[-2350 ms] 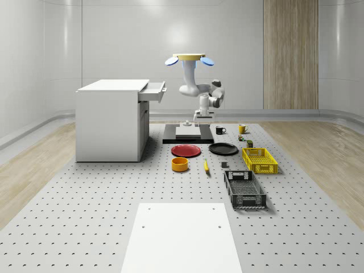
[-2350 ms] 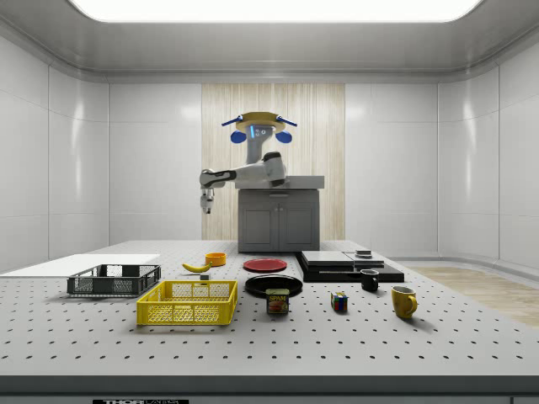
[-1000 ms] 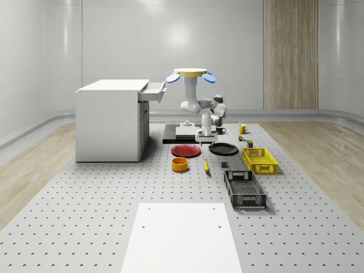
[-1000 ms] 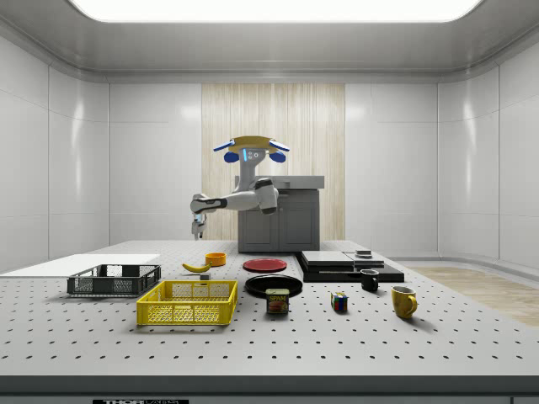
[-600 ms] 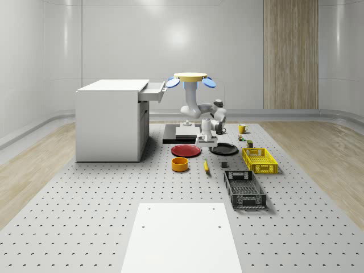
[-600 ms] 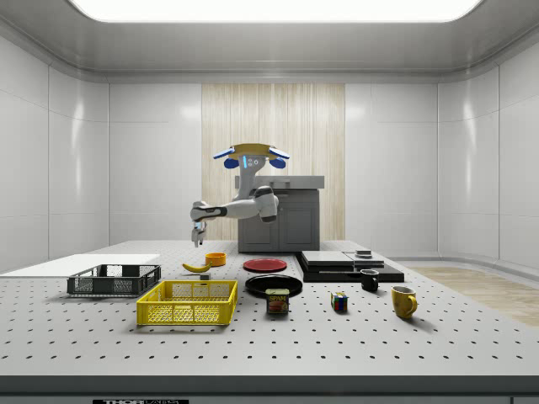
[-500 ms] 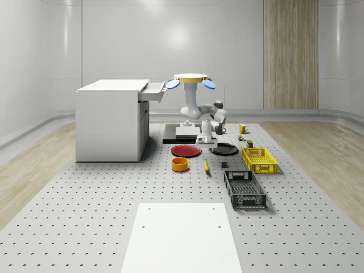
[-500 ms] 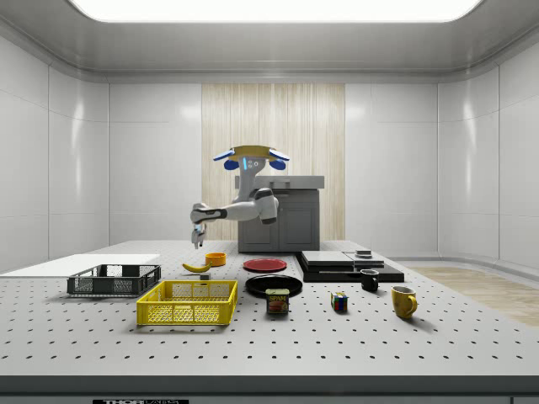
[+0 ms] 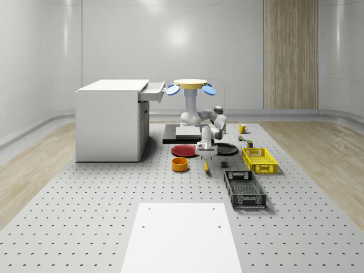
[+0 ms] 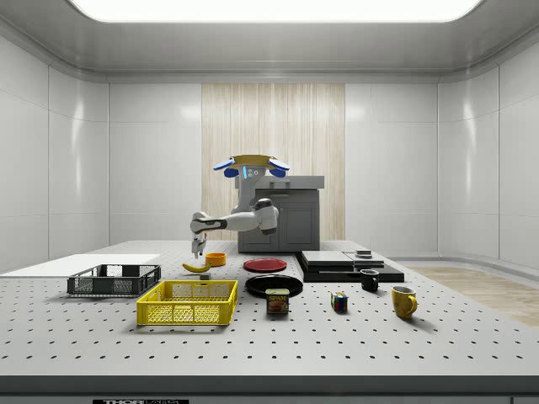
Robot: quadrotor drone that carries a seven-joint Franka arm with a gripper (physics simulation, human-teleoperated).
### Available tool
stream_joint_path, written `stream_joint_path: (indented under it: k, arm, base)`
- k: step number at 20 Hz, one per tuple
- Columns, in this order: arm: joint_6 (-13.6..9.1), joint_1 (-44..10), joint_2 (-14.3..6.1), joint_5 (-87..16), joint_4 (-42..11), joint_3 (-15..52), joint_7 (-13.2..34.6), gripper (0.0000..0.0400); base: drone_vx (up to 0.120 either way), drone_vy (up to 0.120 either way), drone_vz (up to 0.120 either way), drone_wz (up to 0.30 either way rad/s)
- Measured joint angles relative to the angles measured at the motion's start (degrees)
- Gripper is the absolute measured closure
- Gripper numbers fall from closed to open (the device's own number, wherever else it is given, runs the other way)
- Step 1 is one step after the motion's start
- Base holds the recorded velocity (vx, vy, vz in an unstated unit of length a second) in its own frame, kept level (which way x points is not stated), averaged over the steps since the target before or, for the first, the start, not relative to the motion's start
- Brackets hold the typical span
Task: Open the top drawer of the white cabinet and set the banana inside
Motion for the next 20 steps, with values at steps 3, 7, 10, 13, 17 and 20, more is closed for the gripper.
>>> stream_joint_path:
  k: [3, 7, 10, 13, 17, 20]
  arm:
    - [0.0, 0.0, 0.0, 0.0, 0.0, 0.0, 0.0, 0.0]
    - [0.0, 0.0, 0.0, 0.1, 0.0, 0.1, 0.0, 0.0]
    - [0.5, 0.3, 0.0, 1.2, 0.3, 1.3, -0.1, 0.0]
    - [1.3, 0.7, 0.1, 3.1, 0.8, 3.3, -0.2, 0.0]
    - [2.4, 1.4, 0.2, 5.6, 1.6, 6.1, -0.3, 0.0]
    - [3.1, 1.9, 0.3, 7.2, 2.2, 7.9, -0.4, 0.0]
  base:
    - [0.053, 0.0, -0.12, 0.0]
    - [0.1, 0.0, -0.02, 0.0]
    - [0.0, 0.0, 0.0, 0.0]
    - [0.0, 0.0, 0.0, 0.0]
    - [0.0, 0.0, 0.0, 0.0]
    - [0.0, 0.0, 0.0, 0.0]
